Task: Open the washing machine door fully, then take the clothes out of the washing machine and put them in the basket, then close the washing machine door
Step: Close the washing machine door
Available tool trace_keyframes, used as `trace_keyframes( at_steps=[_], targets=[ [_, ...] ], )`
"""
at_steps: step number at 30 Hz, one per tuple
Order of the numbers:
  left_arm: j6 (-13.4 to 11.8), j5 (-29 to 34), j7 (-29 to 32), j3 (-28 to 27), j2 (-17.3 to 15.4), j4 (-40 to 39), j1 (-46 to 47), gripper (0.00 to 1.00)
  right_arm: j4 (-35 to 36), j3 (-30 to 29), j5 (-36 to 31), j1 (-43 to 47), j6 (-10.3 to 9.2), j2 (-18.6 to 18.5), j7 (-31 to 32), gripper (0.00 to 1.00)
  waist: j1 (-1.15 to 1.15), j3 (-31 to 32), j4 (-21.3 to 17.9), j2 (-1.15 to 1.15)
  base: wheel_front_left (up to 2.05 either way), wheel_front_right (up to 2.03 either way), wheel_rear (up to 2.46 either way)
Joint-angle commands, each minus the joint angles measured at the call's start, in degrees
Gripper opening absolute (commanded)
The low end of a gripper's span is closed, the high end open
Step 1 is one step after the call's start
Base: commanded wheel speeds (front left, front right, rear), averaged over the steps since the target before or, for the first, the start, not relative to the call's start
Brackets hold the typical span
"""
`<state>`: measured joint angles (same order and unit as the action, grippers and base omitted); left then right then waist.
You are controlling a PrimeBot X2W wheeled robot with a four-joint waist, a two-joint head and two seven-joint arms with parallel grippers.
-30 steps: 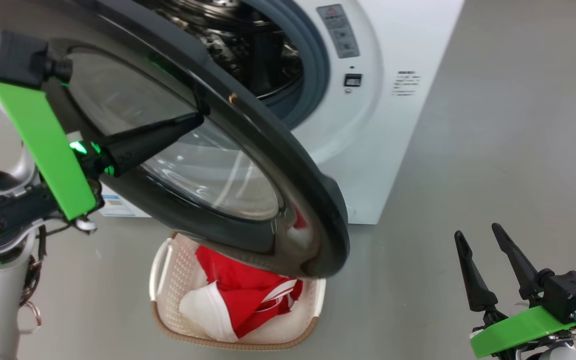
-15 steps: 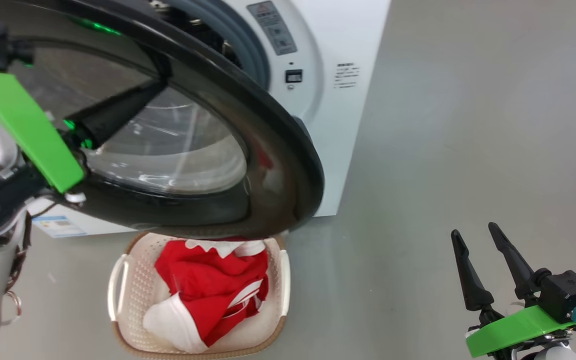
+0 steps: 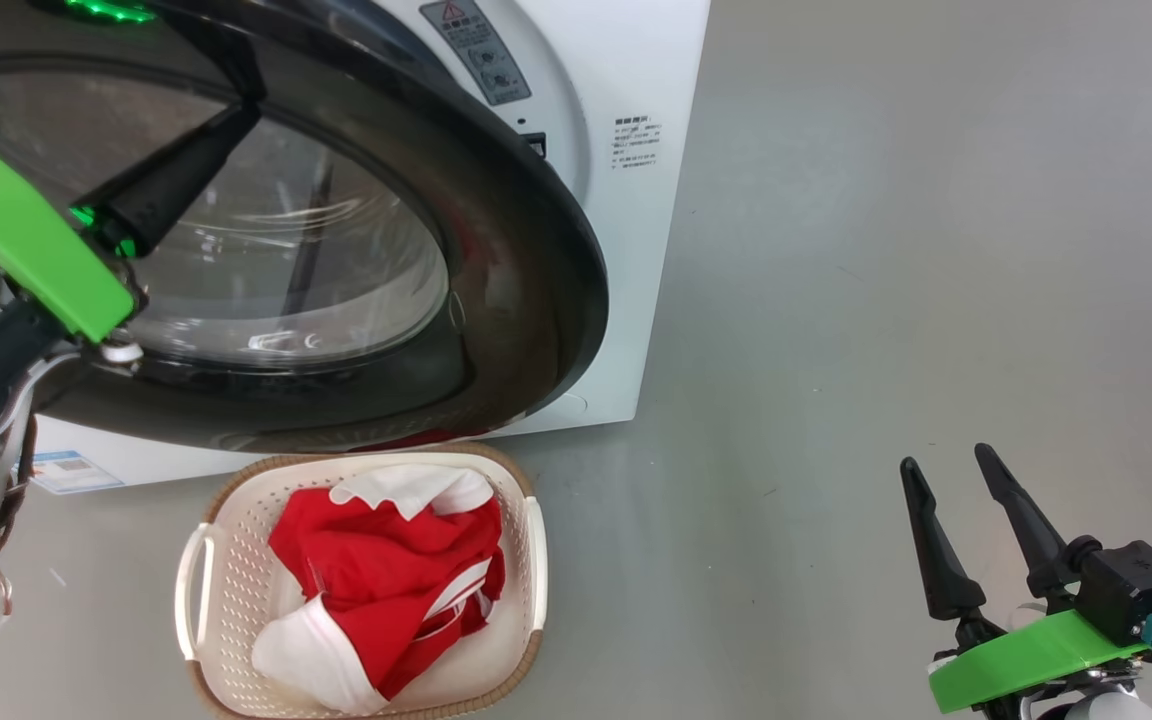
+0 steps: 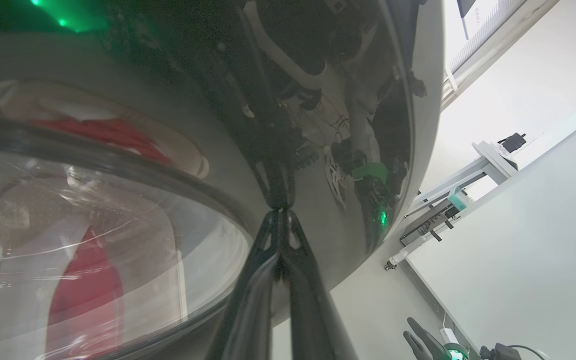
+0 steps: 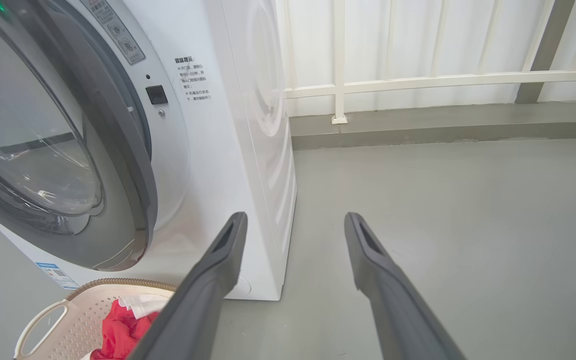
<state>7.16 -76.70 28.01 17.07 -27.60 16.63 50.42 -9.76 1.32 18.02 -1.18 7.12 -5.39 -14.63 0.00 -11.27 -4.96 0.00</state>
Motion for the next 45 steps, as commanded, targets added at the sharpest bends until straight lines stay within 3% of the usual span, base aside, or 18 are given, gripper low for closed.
trace_keyframes(
  at_steps=[1, 11, 13, 15, 17, 18, 28, 45],
  targets=[
    [0.3, -0.5, -1.2, -1.6, -3.2, -0.7, 2.9, 0.0, 1.6, 1.0, -0.2, -1.0, 0.36, -0.5, -0.4, 1.0, 0.0, 0.0, 0.1, 0.0, 0.0, 0.0, 0.0],
    [0.3, -3.0, -5.1, 1.4, -5.0, -1.5, 0.8, 0.0, 1.5, 1.0, -0.4, -0.9, 0.36, -0.3, -0.4, 1.0, 0.0, 0.4, 1.3, 0.0, 0.0, 0.0, 0.0],
    [0.3, -3.3, -6.5, 1.8, -5.6, -2.0, -0.2, 0.14, 1.5, 1.0, -0.4, -0.9, 0.36, -0.4, -0.4, 1.0, 0.0, 0.4, 1.6, 0.0, 0.0, 0.0, 0.0],
    [0.3, -3.3, -7.9, 2.5, -6.0, -2.8, -1.6, 0.37, 1.6, 1.0, -0.4, -0.9, 0.36, -0.5, -0.4, 1.0, 0.0, 0.3, 2.0, 0.0, 0.0, 0.0, 0.0],
    [0.3, -3.1, -10.5, 3.7, -6.5, -3.8, -4.0, 0.85, 1.6, 0.9, -0.4, -0.8, 0.36, -0.7, -0.4, 1.0, 0.0, 0.4, 2.5, 0.0, 0.0, 0.0, 0.0],
    [0.3, -3.0, -11.5, 4.1, -6.7, -4.0, -4.9, 1.0, 1.6, 0.9, -0.4, -0.8, 0.36, -0.8, -0.4, 1.0, 0.0, 0.5, 2.7, 0.0, 0.0, 0.0, 0.0],
    [0.3, -2.7, -21.2, 7.2, -8.7, -5.4, -14.7, 1.0, 1.6, 0.7, -0.4, 0.2, 0.36, -1.4, -0.4, 1.0, 0.0, 1.9, 4.0, 0.0, 0.0, 0.0, 0.0],
    [0.3, -3.7, -40.2, 10.6, -8.3, -3.9, -31.6, 1.0, 1.5, 0.6, -0.3, 1.4, 0.36, -1.9, -0.4, 1.0, 0.0, 3.0, 5.6, 0.0, 0.0, 0.0, 0.0]
  ],
)
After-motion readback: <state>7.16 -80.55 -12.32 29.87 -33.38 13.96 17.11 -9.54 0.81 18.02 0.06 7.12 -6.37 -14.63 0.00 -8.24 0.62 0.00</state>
